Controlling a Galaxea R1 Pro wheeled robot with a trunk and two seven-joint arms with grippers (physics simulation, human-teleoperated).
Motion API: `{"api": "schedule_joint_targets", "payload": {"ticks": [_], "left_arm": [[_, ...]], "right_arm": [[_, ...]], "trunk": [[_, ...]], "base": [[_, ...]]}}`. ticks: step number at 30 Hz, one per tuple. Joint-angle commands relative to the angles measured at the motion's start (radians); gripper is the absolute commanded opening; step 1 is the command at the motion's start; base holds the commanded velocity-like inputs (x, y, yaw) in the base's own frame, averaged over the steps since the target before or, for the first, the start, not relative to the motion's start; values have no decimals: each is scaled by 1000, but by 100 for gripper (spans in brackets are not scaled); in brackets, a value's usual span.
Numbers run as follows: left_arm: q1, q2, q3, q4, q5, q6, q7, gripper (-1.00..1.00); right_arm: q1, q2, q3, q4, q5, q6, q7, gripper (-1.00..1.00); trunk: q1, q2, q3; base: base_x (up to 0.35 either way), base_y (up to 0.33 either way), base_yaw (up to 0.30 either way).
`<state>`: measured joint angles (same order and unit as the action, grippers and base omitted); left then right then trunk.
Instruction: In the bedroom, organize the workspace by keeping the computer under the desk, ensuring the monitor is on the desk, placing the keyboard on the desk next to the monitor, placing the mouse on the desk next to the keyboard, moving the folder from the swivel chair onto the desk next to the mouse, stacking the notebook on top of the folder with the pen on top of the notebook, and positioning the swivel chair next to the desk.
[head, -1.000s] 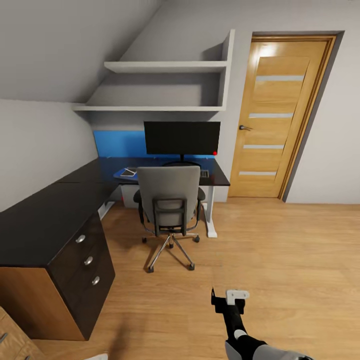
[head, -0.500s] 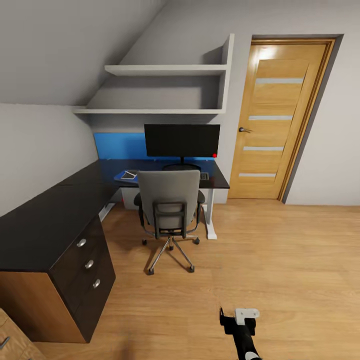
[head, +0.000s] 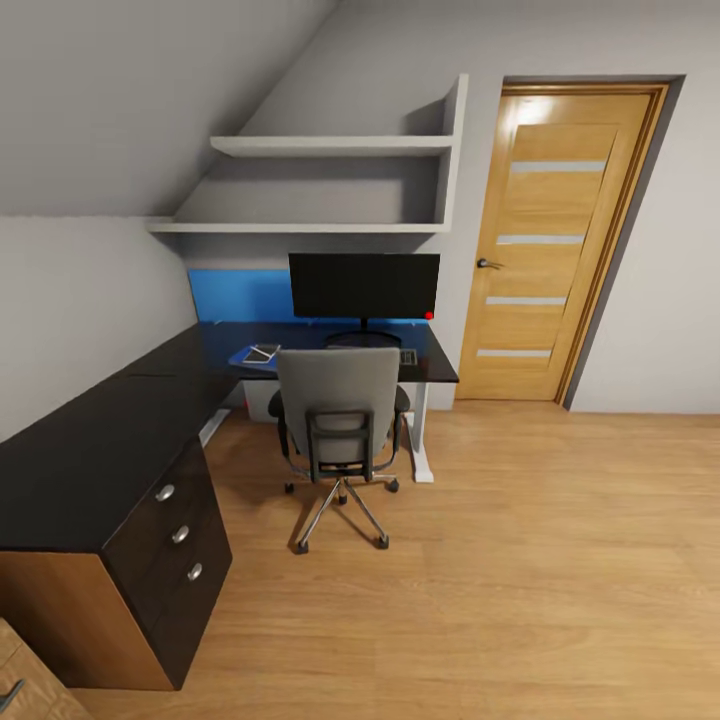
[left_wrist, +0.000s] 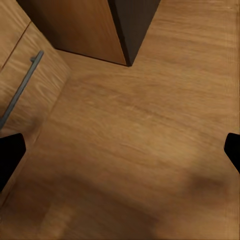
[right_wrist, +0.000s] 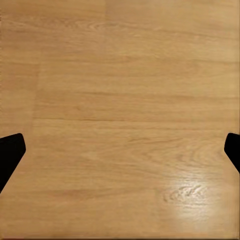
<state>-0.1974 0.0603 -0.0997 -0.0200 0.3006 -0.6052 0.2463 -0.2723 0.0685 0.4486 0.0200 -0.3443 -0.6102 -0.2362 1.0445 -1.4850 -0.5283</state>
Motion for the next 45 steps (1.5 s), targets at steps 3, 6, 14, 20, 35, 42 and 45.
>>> {"api": "schedule_joint_targets", "payload": {"ticks": [3, 6, 14, 20, 35, 42, 45], "left_arm": [[24, -1, -9, 0, 4, -50, 7, 100], [46, 2, -8, 0, 4, -71, 8, 100], [76, 5, -8, 1, 5, -85, 9, 100], [83, 7, -8, 1, 5, -87, 9, 100], [104, 11, -5, 1, 5, -83, 10, 100], [104, 8, -4, 0, 5, -75, 6, 100], [104, 6, -4, 0, 5, -74, 5, 100]], "right_arm": [[3, 1, 9, 2, -4, -3, -5, 100], [4, 1, 9, 2, -5, -3, -5, 100], [5, 1, 9, 1, -4, -3, -5, 100], [5, 1, 9, 1, -4, -3, -5, 100], [5, 1, 9, 1, -4, -3, -5, 100], [5, 1, 9, 1, -4, -3, -5, 100], [5, 1, 9, 1, -4, -3, -5, 100]], "trunk": [[-12, 21, 9], [-23, 42, 18], [-54, 98, 43], [-77, 140, 62], [-104, 189, 84], [-104, 189, 84], [-104, 189, 84]], "base": [[0, 0, 0], [0, 0, 0], [0, 0, 0], [0, 0, 0], [0, 0, 0], [0, 0, 0], [0, 0, 0]]}}
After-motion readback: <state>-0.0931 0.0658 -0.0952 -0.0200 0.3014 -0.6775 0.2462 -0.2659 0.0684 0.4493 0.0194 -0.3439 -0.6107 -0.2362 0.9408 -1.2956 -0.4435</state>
